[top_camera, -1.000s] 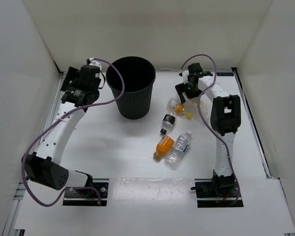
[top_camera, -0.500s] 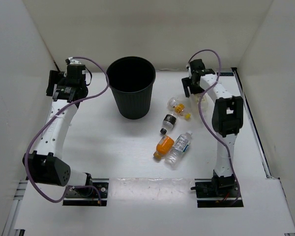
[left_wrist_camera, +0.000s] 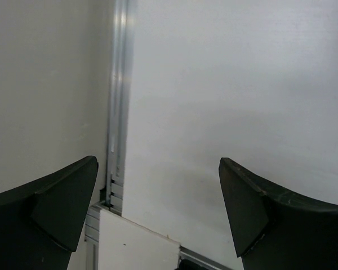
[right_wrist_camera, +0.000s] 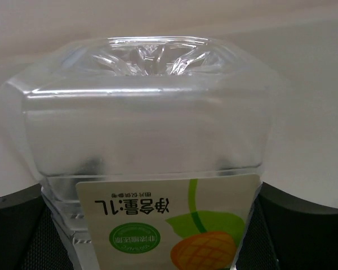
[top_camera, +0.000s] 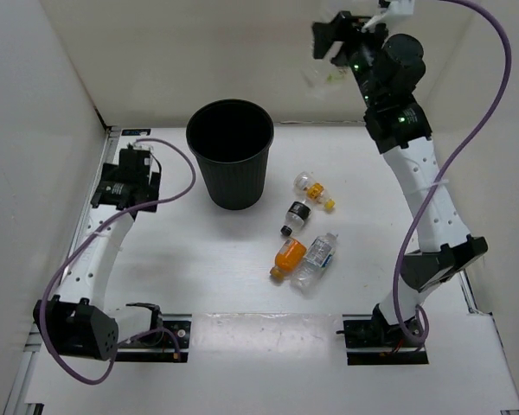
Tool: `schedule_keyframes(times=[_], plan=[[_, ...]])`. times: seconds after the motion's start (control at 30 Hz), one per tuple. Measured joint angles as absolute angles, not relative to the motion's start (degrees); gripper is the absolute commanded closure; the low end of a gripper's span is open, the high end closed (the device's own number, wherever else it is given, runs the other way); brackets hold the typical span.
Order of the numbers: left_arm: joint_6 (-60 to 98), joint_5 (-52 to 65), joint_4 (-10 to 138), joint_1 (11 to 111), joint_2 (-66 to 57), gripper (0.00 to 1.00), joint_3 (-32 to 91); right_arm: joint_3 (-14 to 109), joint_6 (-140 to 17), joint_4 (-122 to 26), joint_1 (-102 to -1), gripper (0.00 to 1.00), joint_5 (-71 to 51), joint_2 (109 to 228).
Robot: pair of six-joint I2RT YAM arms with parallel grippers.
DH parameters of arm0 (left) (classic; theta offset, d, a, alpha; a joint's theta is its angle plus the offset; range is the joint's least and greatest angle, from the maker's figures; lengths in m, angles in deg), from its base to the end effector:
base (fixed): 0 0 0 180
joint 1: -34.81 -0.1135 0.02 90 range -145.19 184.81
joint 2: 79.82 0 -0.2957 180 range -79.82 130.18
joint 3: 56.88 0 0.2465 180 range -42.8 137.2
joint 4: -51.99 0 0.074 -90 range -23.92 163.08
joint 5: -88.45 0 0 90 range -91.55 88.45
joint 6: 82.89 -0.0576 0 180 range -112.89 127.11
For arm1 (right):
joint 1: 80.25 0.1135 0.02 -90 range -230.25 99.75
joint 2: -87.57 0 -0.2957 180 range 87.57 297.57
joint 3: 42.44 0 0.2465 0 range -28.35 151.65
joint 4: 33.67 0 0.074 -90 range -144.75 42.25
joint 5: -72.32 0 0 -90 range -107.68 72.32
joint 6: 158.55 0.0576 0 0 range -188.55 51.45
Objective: Put the plastic bottles in the bin
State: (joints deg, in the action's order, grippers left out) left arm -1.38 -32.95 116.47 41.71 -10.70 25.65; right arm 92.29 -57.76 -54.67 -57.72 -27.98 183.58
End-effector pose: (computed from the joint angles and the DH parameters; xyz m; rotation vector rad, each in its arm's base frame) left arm 0.2337 0.0019 0.3511 0.0847 2.3992 0.6831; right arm 0.3436 0.1314 0.6015 0.0260 1.2759 0.3879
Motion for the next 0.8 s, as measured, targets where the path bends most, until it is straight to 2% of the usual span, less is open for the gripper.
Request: schedule_keyframes(times=[0.2, 0.27, 0.43, 0.47, 0.53, 0.57, 0.67, 0.8], plan=[[-0.92, -25.59, 119.07, 41.8, -14.72, 0.03, 15.75, 102.3, -54.42, -44.31, -48.33, 0.93, -20.64, 193.63], [-0.75, -24.76, 119.66, 41.82, -15.29, 0.03, 14.33, 102.56, -53.76, -43.48, -46.73, 0.93, -19.78, 198.18], [-0.27, -24.34, 119.75, 41.75, -17.1, 0.02, 13.76, 101.45, -54.83, -45.86, -43.39, 0.85, -19.24, 208.47], [-0.22, -24.34, 119.75, 41.69, -17.54, 0.02, 13.76, 100.77, -55.51, -47.24, -42.75, 0.71, -19.65, 209.67], [-0.09, -24.34, 119.71, 41.51, -18.22, 0.02, 13.76, 98.26, -56.49, -49.16, -41.66, 0.57, -20.68, 210.31], [-0.07, -24.34, 119.66, 41.34, -18.43, 0.0, 13.76, 96.62, -56.99, -49.79, -41.09, 0.34, -21.05, 210.2], [0.08, -24.34, 119.66, 40.9, -18.72, 0.0, 13.76, 93.91, -57.76, -51.02, -40.02, 0.0, -21.86, 209.65], [0.11, -24.41, 119.64, 40.75, -18.74, 0.0, 13.82, 96.24, -60.01, -54.98, -40.11, 0.0, -20.57, 209.61]])
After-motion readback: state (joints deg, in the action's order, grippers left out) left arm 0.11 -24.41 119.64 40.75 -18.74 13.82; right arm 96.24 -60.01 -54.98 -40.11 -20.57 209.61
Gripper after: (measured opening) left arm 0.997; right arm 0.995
